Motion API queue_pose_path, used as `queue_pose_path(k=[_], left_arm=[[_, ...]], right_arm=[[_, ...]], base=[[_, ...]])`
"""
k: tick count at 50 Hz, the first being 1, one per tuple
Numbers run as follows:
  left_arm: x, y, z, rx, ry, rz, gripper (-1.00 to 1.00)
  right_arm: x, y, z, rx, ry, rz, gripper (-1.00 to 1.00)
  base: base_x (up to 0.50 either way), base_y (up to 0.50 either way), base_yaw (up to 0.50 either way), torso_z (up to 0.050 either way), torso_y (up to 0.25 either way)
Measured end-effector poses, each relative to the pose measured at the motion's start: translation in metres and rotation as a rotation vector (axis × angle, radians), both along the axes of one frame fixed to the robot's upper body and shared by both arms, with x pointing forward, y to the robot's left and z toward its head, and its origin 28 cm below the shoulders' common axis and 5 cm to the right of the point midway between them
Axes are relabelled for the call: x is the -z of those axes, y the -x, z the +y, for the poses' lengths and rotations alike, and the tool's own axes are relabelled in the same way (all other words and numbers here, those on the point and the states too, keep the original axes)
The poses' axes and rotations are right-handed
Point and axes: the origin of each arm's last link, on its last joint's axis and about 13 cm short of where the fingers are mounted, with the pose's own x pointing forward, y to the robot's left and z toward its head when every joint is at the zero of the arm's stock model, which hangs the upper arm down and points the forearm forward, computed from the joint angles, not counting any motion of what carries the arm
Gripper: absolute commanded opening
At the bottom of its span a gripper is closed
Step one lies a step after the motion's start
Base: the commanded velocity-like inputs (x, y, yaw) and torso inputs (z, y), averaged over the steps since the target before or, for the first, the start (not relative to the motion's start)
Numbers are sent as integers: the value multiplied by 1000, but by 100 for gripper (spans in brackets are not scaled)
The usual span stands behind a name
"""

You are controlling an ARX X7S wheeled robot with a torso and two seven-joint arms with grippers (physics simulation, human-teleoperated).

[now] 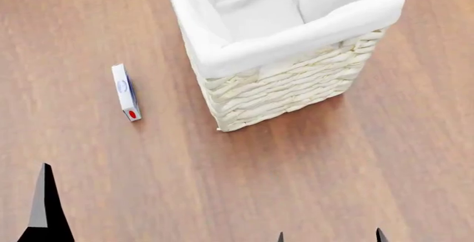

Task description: Pick up the alphabet soup and the cream cheese box, and put them in the basket.

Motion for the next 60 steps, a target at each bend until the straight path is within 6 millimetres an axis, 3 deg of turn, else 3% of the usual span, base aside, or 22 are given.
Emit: queue_pose_path(k=[22,60], left_arm=[[2,2,1,3,13,6,100],[1,1,0,3,16,4,100]], right_arm=[[14,17,-4,22,12,149,100],[37,26,-9,27,-18,342,100]], base=[[0,0,0,0,0],[0,0,0,0,0]])
